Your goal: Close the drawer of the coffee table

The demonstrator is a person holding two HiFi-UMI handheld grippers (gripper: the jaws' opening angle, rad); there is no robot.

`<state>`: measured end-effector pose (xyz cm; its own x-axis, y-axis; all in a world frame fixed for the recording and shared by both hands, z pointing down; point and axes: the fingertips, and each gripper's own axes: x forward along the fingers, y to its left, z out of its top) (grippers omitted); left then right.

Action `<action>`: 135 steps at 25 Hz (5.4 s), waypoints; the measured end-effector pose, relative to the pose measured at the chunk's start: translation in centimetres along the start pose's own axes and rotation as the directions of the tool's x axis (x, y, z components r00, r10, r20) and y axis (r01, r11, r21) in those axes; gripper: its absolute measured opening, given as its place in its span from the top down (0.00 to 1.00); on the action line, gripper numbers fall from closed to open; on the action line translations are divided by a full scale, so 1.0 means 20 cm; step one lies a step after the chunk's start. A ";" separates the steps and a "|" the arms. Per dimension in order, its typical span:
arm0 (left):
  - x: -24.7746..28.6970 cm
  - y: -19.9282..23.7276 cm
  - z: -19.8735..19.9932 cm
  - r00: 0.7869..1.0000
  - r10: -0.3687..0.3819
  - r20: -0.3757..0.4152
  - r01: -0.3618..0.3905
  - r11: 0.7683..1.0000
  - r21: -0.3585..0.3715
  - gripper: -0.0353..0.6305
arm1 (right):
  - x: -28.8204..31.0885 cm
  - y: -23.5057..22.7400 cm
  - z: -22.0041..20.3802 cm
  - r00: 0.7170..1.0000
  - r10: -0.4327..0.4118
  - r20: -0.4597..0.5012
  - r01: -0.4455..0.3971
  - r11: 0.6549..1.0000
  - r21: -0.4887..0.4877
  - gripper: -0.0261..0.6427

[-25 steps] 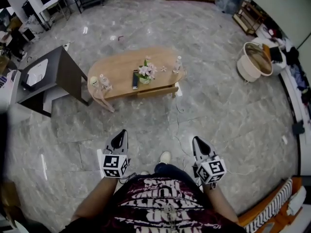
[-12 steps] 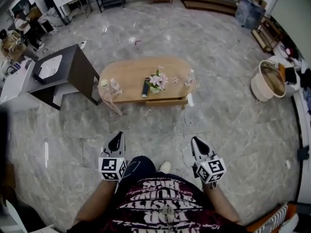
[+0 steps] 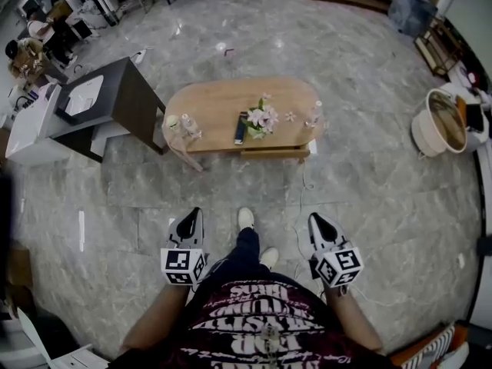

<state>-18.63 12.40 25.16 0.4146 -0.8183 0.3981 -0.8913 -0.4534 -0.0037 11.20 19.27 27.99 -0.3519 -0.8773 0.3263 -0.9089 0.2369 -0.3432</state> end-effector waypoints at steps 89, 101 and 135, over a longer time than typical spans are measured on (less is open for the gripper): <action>2.61 0.25 -2.10 0.608 0.022 -0.794 0.365 0.880 0.304 0.64 | 2.00 -2.15 -1.65 0.497 -0.162 -0.852 -0.625 0.614 -0.481 0.65; 2.72 0.24 -2.19 0.609 0.060 -0.791 0.418 0.823 0.385 0.72 | 2.18 -2.11 -1.73 0.565 -0.249 -0.787 -0.683 0.395 -0.615 0.79; 2.22 0.06 -2.43 0.527 0.072 -0.846 0.470 0.805 0.362 0.82 | 1.70 -1.91 -2.02 0.480 -0.244 -0.843 -0.712 0.454 -0.537 0.81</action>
<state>-10.23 -7.45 87.37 -0.0010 -0.1653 0.9862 -0.4559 -0.8777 -0.1476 25.00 -2.78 87.71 -0.1359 -0.1273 0.9825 -0.2819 0.9557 0.0849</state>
